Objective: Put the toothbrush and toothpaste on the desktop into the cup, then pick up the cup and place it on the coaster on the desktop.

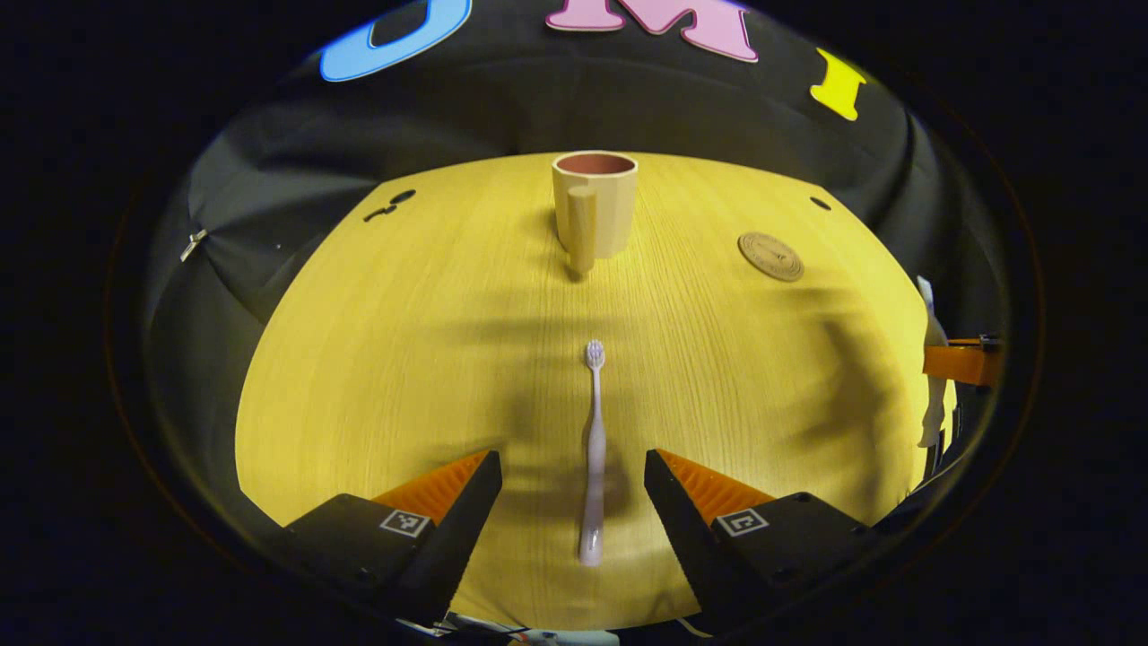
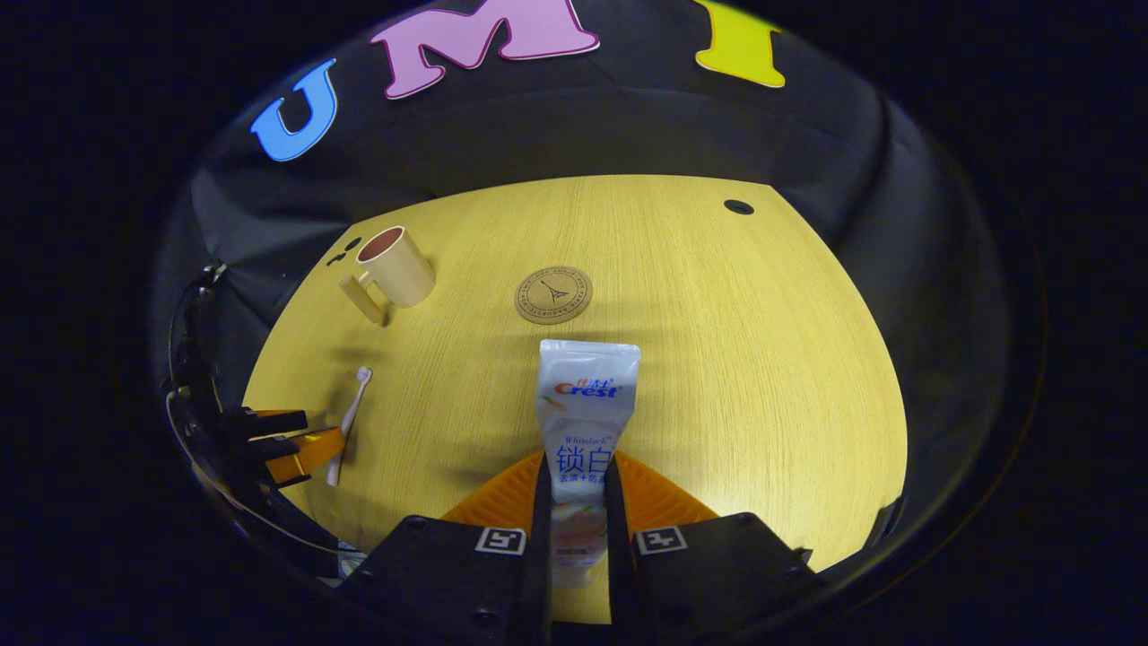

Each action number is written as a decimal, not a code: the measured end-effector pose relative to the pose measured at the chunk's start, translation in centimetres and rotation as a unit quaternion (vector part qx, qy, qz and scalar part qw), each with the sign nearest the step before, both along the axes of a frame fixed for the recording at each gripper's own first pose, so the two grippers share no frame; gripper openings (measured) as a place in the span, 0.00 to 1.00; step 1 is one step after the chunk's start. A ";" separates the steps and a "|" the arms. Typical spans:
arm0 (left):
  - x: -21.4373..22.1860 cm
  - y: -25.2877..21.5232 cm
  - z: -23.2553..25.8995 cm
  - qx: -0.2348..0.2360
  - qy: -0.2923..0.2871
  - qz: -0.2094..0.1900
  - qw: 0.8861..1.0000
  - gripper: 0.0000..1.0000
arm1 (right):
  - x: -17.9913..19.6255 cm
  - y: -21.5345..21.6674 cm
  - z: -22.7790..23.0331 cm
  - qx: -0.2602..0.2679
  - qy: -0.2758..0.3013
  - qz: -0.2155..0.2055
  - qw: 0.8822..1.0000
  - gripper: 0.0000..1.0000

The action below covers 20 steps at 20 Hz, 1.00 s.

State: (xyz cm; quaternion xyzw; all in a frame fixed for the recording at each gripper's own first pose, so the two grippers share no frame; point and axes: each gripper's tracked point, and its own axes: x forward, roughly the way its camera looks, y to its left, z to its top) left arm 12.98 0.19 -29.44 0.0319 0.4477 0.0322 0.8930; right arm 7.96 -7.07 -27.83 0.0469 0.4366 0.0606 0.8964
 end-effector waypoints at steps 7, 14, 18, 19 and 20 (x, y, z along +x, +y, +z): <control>-0.1 0.5 -2.1 -0.002 0.060 0.009 0.998 0.91 | 0.1 -0.5 0.2 0.006 -0.010 -0.008 1.000 0.29; 0.1 -0.5 -2.4 -0.011 0.093 -0.009 0.996 0.72 | 0.5 0.8 0.2 0.016 -0.012 0.008 1.000 0.29; 0.3 -0.9 -2.6 -0.005 0.110 -0.032 0.993 0.42 | 0.6 1.9 -0.4 0.019 -0.004 0.026 0.999 0.29; 0.3 -1.0 -2.5 -0.005 0.115 -0.031 0.993 0.38 | 0.7 2.0 -0.5 0.017 -0.003 0.030 0.999 0.29; 0.2 -1.1 -2.5 -0.007 0.119 -0.028 0.992 0.30 | 0.9 2.2 -0.5 0.019 -0.003 0.034 0.999 0.29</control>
